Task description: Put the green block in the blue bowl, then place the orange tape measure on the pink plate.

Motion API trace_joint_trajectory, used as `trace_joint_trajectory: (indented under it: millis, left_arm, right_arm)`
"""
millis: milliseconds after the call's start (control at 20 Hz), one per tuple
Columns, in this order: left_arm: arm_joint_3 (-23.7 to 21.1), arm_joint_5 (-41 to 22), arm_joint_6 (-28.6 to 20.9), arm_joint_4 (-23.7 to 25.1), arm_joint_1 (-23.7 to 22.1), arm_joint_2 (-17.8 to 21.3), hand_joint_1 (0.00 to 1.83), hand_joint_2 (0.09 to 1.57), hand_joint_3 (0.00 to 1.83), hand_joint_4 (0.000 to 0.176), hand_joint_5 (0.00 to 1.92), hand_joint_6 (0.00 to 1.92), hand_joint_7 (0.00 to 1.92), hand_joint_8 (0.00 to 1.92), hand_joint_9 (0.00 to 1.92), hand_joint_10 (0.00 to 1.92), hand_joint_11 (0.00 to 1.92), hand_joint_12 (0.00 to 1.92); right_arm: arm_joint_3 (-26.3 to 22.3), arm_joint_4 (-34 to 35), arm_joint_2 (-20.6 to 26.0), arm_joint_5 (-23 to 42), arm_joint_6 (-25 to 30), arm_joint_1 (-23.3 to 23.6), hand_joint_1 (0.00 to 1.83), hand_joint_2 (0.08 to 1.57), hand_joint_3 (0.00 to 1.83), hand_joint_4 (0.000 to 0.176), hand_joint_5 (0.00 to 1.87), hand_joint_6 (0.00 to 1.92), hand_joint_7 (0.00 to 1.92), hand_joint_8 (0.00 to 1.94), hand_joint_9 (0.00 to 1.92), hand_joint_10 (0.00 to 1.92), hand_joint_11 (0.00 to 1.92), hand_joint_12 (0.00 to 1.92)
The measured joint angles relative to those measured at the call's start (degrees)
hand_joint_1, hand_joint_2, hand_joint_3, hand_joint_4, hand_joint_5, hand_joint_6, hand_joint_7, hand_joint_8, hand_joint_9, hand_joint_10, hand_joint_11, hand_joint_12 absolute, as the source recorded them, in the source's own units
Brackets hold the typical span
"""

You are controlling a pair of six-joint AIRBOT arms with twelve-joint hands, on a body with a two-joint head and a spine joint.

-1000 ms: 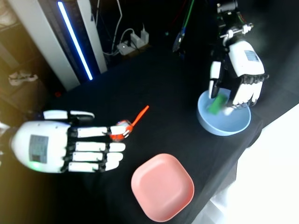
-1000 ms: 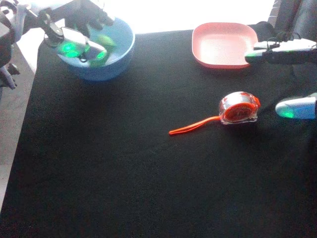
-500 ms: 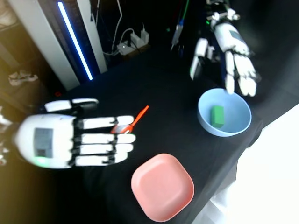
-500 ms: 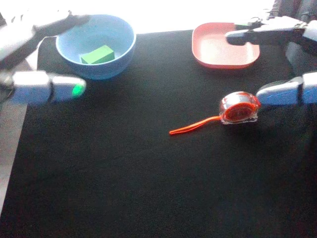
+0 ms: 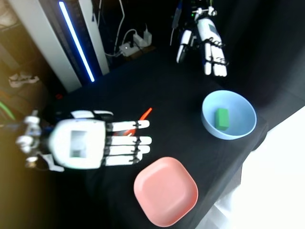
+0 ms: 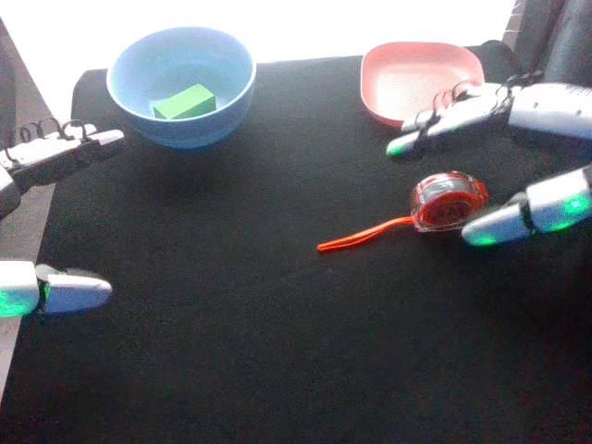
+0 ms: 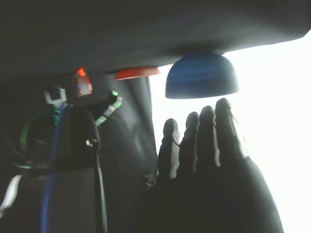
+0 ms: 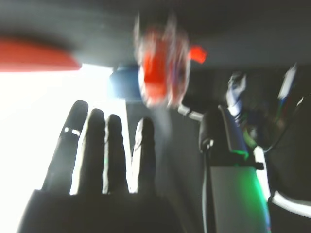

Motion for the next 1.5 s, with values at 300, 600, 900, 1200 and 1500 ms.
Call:
trace_joint_trajectory:
  millis: [300, 600, 900, 1200, 1500]
  left_arm:
    - [0.0, 0.6, -0.7, 0.3, 0.1, -0.7, 0.73, 0.85, 0.00, 0.111, 0.16, 0.00, 0.09, 0.01, 0.03, 0.01, 0.05, 0.03]
    - [0.0, -0.1, -1.6, -1.1, 2.1, -0.8, 0.68, 0.81, 0.00, 0.170, 0.15, 0.00, 0.03, 0.00, 0.00, 0.00, 0.00, 0.00]
    - [0.0, -1.3, -2.3, -2.7, 4.1, -0.9, 0.68, 0.82, 0.00, 0.176, 0.13, 0.00, 0.03, 0.00, 0.03, 0.01, 0.04, 0.02]
    - [-0.4, -1.5, -2.5, -3.0, 4.7, -1.2, 0.65, 0.81, 0.00, 0.176, 0.16, 0.00, 0.12, 0.01, 0.07, 0.01, 0.07, 0.05]
    - [-0.4, -1.6, -2.8, -3.3, 5.0, -1.4, 0.64, 0.82, 0.00, 0.165, 0.16, 0.00, 0.09, 0.00, 0.07, 0.00, 0.05, 0.05]
  right_arm:
    - [1.7, 0.6, -1.4, -2.2, 0.0, 0.2, 1.19, 0.98, 0.00, 0.000, 0.91, 0.00, 0.83, 0.08, 0.76, 0.45, 0.40, 1.35]
    - [2.1, 1.9, -2.2, -1.9, 0.5, 0.3, 1.39, 1.09, 0.00, 0.000, 0.90, 1.03, 1.09, 0.78, 0.97, 1.18, 0.84, 1.37]
    - [-0.6, 4.7, 0.9, 0.4, 0.0, 0.3, 1.37, 1.05, 0.00, 0.000, 1.10, 0.80, 1.13, 0.70, 0.98, 1.19, 0.81, 1.55]
    - [3.3, 13.6, 3.5, 3.9, -0.1, 1.5, 1.40, 1.02, 0.00, 0.000, 1.03, 0.93, 1.29, 0.33, 1.15, 0.85, 0.98, 1.11]
    - [15.1, 7.7, -6.0, -4.8, -1.5, 15.1, 1.41, 1.01, 0.00, 0.000, 1.09, 0.76, 1.35, 0.21, 1.18, 0.87, 1.07, 0.96]
